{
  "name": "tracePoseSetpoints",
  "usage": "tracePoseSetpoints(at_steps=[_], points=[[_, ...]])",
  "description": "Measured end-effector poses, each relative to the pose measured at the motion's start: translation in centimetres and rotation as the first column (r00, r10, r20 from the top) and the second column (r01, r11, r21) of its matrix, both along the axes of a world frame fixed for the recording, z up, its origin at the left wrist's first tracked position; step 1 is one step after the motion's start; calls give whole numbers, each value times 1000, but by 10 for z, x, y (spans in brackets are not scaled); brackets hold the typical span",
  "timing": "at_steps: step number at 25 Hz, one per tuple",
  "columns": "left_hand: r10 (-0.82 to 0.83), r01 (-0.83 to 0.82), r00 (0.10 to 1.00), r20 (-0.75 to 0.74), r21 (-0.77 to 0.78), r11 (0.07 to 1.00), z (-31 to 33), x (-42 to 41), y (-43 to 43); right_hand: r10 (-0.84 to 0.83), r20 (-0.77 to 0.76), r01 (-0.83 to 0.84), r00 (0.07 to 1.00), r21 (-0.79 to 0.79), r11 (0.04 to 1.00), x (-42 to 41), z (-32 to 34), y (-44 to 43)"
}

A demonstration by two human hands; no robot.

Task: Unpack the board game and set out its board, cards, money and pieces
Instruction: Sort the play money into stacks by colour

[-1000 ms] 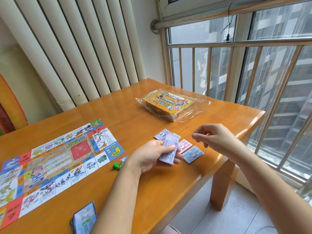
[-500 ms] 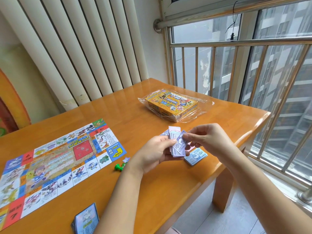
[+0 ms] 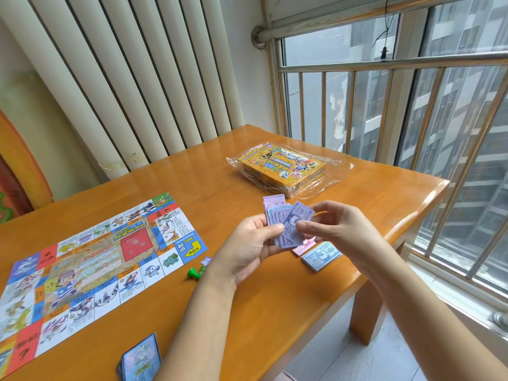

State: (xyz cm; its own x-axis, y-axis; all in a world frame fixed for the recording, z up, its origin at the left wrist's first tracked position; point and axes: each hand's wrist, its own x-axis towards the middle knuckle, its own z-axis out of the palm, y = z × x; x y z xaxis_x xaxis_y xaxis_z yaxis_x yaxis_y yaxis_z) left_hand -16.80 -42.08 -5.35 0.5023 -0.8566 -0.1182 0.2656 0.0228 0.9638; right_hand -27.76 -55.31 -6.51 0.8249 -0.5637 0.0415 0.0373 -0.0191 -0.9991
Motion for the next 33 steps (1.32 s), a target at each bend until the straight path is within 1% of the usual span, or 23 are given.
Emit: tracePoseSetpoints(at_steps=[2,4,6,9,11,15,17,19,21,23,25,28,33], points=[[28,-29,999,-22,-37,999,-1,-3,-4,-77,3,77,997,-28,997,1,-5,4],[54,-55,997,-52,-32,998,-2,-6,-7,-169,38,171,985,-36,985,3,-10,4],[78,-80,995,-68,-17,997,-3,-6,-9,-214,77,215,974,-13,976,4,-12,0],[106,-107,992,-61,-3,994,-2,-4,-9,-211,119,201,970,95,975,1,-13,-6],[129,-128,990,-56,5,992,-2,-3,-8,-177,112,162,978,130,978,-3,-12,-7],[178,-177,983,-51,12,984,-5,-2,-9,-83,93,70,992,134,989,-9,-11,-4],[207,-207,978,-25,14,978,-7,-2,-10,-49,83,38,995,137,990,-10,-11,-2],[225,-225,974,15,8,974,-8,-3,-11,-34,74,27,997,101,994,-11,-9,-1],[232,-232,972,37,-25,972,-9,-6,-13,-41,53,40,998,18,999,-10,-8,0],[259,-257,966,22,-87,963,-11,-10,-15,-83,19,84,996,-80,993,-8,-8,2],[308,-304,951,5,-145,942,-13,-14,-18,-135,-1,134,991,-118,984,-5,-11,6],[355,-350,935,-5,-174,920,-15,-17,-22,-174,10,174,985,-83,981,-1,-18,14],[370,-371,928,-37,-161,915,-14,-14,-22,-209,77,208,975,16,978,-2,-16,13]])
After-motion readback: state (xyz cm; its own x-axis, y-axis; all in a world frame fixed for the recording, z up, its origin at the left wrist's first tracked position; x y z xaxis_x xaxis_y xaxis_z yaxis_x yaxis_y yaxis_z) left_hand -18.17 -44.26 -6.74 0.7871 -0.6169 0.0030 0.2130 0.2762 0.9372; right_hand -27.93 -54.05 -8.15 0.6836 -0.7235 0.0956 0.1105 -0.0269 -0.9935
